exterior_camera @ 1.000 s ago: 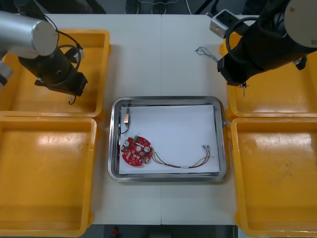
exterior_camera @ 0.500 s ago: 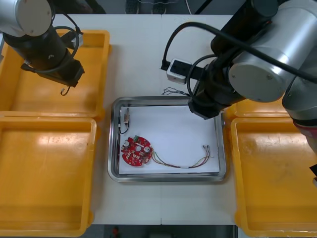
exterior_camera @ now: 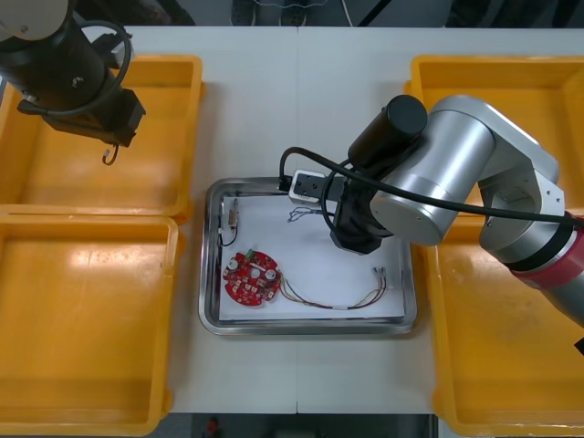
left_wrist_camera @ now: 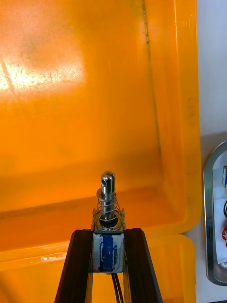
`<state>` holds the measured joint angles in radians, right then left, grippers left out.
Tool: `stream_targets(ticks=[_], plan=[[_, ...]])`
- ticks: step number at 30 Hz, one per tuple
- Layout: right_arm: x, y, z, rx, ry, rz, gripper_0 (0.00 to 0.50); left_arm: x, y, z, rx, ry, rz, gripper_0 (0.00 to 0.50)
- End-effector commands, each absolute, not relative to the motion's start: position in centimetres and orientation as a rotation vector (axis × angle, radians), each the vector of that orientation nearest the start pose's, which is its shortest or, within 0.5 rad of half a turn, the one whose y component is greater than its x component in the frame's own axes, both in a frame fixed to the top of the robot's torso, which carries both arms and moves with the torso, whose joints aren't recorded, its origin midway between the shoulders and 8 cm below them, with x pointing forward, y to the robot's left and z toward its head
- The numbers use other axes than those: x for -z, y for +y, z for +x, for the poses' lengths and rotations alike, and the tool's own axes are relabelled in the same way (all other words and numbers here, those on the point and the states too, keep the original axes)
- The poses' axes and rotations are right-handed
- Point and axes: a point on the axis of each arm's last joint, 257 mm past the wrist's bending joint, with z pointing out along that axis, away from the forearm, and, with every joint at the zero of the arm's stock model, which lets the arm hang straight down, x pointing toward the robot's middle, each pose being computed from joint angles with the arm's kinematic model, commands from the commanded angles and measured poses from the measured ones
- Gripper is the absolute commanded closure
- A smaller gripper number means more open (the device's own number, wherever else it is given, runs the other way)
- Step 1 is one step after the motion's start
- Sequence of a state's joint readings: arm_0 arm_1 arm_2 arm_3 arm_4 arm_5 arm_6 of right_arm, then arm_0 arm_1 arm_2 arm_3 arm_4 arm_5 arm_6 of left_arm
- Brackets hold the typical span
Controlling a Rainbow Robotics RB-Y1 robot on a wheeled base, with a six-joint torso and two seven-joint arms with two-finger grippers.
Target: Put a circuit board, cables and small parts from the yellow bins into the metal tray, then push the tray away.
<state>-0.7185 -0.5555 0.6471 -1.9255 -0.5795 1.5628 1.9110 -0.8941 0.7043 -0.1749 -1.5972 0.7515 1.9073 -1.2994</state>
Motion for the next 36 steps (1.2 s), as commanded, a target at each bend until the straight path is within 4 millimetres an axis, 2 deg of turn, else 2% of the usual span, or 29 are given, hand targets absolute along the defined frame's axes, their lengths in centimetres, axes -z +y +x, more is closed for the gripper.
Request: stream_targets(ticks=[1,7,15,17,18,19,29,36], plan=[[23.0,-8.8,47.3,0.343,1.993,-1.672,0.5,8.2,28.2,51.7,-0.084,2.675,0.124,0.5],[24.2,-9.6,48.6,0.378,1.991,-1.665,0.5,8.2,27.9,51.5,-0.072,2.675,0.129,0.5],[25.1,-10.4,49.0,0.422,1.991,-1.69,0.5,8.2,27.8,51.5,-0.068,2.677,0.125,0.5],[25.2,-10.3,48.9,0.418,1.996,-1.686,0.143,8.2,27.8,51.5,-0.066,2.677,0.124,0.5],[25.2,-10.2,48.9,0.416,1.997,-1.683,0.025,8.2,27.8,51.5,-0.066,2.678,0.124,0.499],[25.2,-10.2,48.9,0.415,1.996,-1.682,0.0,8.2,27.8,51.5,-0.066,2.677,0.124,0.5],[23.6,-9.5,48.4,0.405,1.986,-1.661,0.0,8.2,27.8,51.5,-0.066,2.678,0.124,0.5],[20.2,-10.0,46.6,0.406,2.082,-1.615,0.0,8.2,27.5,51.4,-0.052,2.681,0.121,0.5]])
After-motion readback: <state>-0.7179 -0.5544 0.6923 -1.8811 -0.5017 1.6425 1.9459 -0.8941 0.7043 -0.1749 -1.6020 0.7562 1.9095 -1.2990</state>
